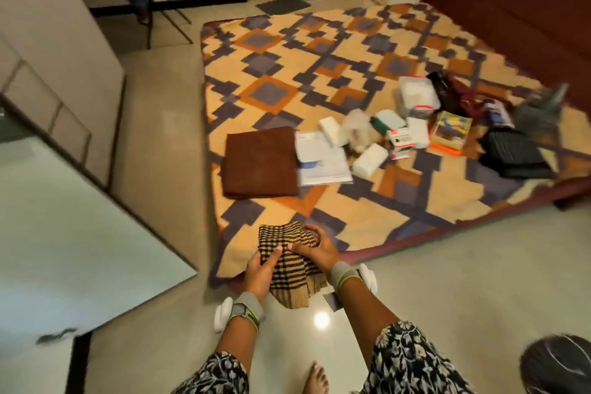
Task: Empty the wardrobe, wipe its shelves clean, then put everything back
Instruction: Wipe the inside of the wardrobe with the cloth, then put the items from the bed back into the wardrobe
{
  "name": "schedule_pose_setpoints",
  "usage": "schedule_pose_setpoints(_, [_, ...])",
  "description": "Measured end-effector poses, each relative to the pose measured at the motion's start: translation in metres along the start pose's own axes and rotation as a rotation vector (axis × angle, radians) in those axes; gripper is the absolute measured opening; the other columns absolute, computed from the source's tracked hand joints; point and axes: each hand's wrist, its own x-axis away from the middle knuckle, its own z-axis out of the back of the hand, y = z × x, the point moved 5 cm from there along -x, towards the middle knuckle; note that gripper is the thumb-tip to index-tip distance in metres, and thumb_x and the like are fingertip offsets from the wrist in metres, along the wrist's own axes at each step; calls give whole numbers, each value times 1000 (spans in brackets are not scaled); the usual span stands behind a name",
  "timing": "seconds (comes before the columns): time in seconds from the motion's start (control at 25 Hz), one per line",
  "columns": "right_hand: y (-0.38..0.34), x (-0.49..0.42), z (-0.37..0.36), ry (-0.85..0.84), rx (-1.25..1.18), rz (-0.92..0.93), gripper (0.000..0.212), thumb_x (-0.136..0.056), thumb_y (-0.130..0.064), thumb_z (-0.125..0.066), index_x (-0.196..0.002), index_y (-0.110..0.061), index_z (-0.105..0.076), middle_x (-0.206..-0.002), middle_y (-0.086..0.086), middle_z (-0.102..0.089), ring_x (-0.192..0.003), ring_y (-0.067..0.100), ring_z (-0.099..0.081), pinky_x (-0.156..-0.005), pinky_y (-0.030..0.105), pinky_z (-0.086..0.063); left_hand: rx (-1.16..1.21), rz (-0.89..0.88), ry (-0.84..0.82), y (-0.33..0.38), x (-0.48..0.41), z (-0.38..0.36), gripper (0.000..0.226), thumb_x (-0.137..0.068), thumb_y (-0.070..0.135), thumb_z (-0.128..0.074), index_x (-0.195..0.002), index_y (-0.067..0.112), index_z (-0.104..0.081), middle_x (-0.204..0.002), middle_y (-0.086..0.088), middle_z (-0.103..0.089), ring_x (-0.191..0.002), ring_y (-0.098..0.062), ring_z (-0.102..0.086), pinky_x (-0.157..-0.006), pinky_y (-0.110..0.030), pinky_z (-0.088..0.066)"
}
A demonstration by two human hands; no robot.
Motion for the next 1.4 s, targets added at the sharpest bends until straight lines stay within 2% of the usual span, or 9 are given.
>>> schedule_pose_setpoints(0.16, [0,-7,128,194,-134,18,68,-70,-9,-81,-127,-23,-46,-131,10,-53,-123,24,-49,-105,39,-43,-71,48,-129,11,-24,-130,37,-99,27,-45,-131,8,-49,-126,-10,-57,-116,-27,-54,-101,-42,-44])
schedule_pose_setpoints(0.36, [7,-14,241,374,-205,27,73,-74,-3,-76,-136,-19,-39,-119,3,-52,-111,17,-51,-95,27,-43,-227,-18,-294,9,-53,-243,36,-96,12,-51,-131,11,-43,-134,-17,-52,-120,-33,-52,-103,-52,-42])
schedule_pose_setpoints(0.56, [6,-60,348,522,-166,-20,67,-78,-7,-72,-133,-27,-40,-121,2,-55,-108,18,-54,-99,35,-45,-474,-113,-426,18,-98,-355,45,-96,13,-50,-136,24,-35,-136,-9,-51,-124,-29,-49,-104,-50,-42])
schedule_pose_setpoints(0.76, [-7,-112,425,579,-116,-67,63,-81,-1,-66,-135,-24,-42,-116,5,-58,-99,19,-59,-92,31,-49,-680,-212,-609,22,-141,-449,52,-96,10,-46,-140,29,-25,-138,-7,-50,-124,-28,-51,-103,-47,-43])
schedule_pose_setpoints(0.92, [0,-141,470,654,-202,-90,55,-80,1,-64,-122,-32,-50,-118,10,-60,-107,27,-60,-98,48,-48,-816,-279,-586,30,-156,-501,56,-96,4,-41,-146,19,-20,-141,-9,-45,-125,-28,-49,-103,-36,-41])
schedule_pose_setpoints(1.04, [0,-158,501,698,-188,-70,53,-80,1,-63,-115,-37,-54,-116,7,-61,-106,24,-60,-96,49,-49,-907,-313,-646,36,-161,-533,59,-96,3,-40,-148,17,-16,-132,-17,-50,-117,-33,-52,-95,-36,-44])
schedule_pose_setpoints(1.2, [10,-199,576,742,-191,-98,48,-81,4,-61,-109,-34,-58,-114,4,-63,-107,22,-59,-97,47,-48,-807,-222,-676,22,-197,-615,56,-96,15,-41,-146,15,-15,-137,-15,-45,-121,-32,-51,-103,-42,-43])
schedule_pose_setpoints(1.28, [25,-225,618,738,-227,-116,45,-81,7,-60,-108,-29,-60,-113,5,-65,-107,24,-60,-98,46,-48,-853,-188,-620,12,-215,-659,53,-99,9,-39,-146,13,-14,-131,-14,-50,-113,-30,-54,-93,-34,-46])
schedule_pose_setpoints(1.4, [36,-278,686,722,-173,-148,37,-84,3,-60,-112,-22,-61,-109,7,-66,-106,24,-60,-97,39,-48,-927,-217,-543,2,-249,-729,46,-102,21,-34,-145,29,-21,-109,-2,-54,-89,-14,-57,-73,-20,-47])
